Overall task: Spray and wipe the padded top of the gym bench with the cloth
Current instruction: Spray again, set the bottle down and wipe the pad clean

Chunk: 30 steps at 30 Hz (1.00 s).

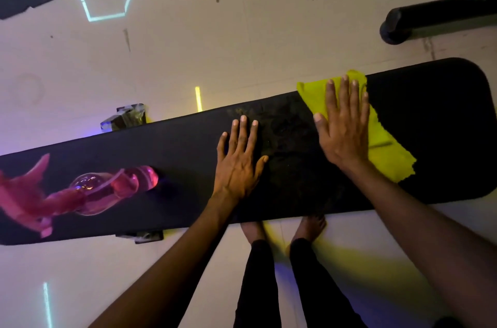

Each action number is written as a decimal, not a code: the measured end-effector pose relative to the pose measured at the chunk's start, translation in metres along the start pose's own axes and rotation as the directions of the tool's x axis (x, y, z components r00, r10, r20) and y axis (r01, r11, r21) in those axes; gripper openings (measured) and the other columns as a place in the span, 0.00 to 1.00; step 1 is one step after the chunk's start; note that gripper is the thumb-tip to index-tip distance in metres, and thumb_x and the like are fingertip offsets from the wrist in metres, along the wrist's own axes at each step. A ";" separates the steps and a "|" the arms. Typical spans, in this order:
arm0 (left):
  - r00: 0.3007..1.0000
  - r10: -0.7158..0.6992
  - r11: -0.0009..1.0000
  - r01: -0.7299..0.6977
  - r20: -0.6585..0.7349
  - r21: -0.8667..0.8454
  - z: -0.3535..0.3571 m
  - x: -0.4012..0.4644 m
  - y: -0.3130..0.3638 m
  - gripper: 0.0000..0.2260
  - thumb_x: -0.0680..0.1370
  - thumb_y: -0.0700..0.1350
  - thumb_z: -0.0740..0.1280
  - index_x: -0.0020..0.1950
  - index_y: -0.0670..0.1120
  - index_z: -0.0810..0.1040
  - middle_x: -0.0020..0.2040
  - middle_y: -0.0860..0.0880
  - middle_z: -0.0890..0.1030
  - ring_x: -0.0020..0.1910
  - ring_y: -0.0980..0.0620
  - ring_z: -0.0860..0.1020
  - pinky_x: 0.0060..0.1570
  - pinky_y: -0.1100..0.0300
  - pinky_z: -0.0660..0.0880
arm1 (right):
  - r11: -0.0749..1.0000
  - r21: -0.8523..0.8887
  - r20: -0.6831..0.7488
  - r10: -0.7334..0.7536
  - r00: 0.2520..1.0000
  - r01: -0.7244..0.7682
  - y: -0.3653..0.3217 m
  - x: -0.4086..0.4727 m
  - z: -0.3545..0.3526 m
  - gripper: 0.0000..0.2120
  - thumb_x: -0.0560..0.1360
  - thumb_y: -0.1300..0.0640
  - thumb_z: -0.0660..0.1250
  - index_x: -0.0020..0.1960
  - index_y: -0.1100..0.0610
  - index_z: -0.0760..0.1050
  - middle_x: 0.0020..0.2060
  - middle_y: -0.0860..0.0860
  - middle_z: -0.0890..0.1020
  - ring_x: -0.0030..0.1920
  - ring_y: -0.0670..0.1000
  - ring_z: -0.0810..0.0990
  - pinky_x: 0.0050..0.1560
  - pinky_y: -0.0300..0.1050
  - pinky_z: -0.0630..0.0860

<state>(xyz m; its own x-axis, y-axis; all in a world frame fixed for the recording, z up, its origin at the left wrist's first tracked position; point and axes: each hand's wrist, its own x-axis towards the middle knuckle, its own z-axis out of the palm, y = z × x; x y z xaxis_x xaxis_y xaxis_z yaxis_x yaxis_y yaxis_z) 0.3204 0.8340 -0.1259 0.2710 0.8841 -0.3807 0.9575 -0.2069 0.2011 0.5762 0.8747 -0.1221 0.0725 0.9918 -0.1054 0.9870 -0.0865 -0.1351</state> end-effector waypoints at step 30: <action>0.998 -0.010 1.000 0.010 -0.056 0.002 0.007 -0.018 -0.004 0.32 0.83 0.61 0.42 0.84 0.48 0.43 0.84 0.43 0.43 0.83 0.45 0.41 0.81 0.44 0.45 | 0.892 -0.052 0.098 -0.443 0.891 0.449 0.018 -0.010 0.011 0.33 0.85 0.41 0.50 0.86 0.49 0.46 0.86 0.54 0.49 0.86 0.57 0.47 0.85 0.63 0.49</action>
<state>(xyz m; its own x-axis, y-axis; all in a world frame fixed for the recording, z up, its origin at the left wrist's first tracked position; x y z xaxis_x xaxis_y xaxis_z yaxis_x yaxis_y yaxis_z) 0.3121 0.8162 -0.1266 0.2552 0.9082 -0.3317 0.9604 -0.1986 0.1952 0.5913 0.8626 -0.1343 -0.3864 0.9130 -0.1310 0.9205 0.3729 -0.1168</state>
